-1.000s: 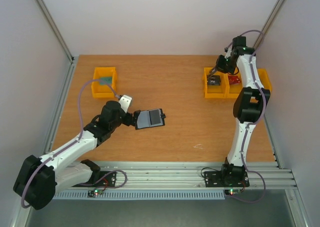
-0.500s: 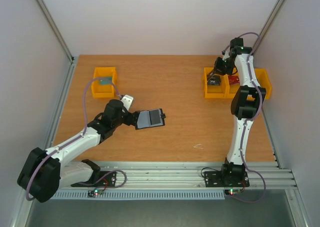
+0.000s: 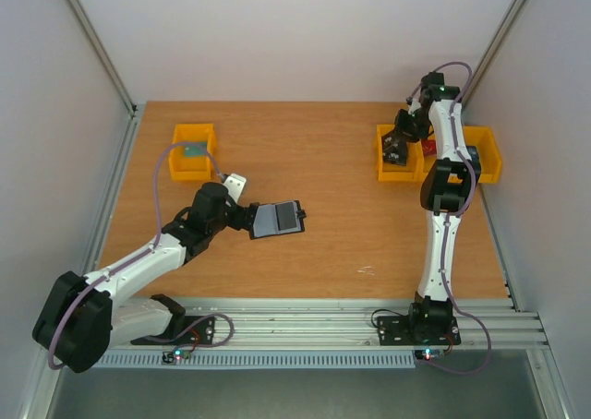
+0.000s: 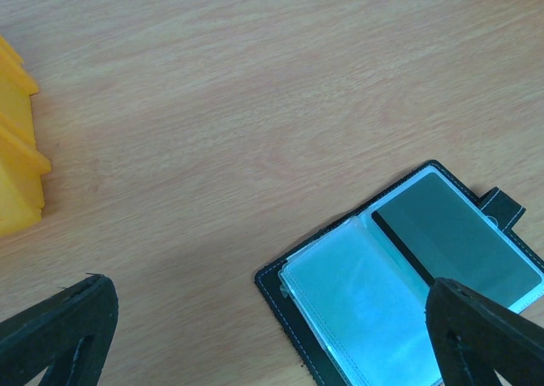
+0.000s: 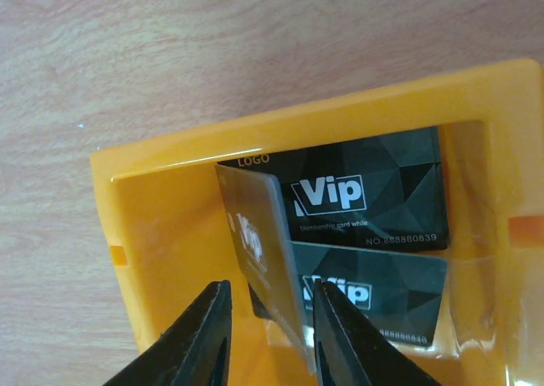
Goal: Take the credit cards out of the card holder
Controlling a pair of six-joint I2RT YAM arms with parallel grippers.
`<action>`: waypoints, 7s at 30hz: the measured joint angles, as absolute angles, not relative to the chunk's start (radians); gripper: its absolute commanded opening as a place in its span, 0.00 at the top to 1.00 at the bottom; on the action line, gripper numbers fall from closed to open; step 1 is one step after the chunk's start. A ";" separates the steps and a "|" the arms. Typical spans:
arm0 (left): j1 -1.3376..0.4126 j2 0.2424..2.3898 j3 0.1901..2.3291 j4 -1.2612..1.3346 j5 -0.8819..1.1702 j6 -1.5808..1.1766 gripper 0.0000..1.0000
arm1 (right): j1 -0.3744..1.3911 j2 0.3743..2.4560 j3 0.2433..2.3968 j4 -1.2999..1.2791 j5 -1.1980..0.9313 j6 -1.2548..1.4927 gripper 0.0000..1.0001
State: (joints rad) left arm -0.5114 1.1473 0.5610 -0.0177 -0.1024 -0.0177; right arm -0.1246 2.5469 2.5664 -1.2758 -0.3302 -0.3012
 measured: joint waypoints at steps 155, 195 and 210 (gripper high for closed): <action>-0.336 0.921 0.875 0.430 0.920 -0.478 1.00 | 0.474 1.295 1.458 -0.552 -1.070 -0.340 0.30; -0.367 0.915 0.799 0.250 0.887 -0.442 0.61 | 0.641 1.492 1.701 -0.853 -0.559 -0.326 0.99; -0.371 0.900 0.783 0.236 0.888 -0.444 0.80 | 0.636 1.444 1.665 -0.723 -0.852 -0.377 0.99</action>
State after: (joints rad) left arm -0.3706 0.9001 0.7830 0.2363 0.8883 -0.4438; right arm 0.6365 1.4445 1.6653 -0.7235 -0.8520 -0.3767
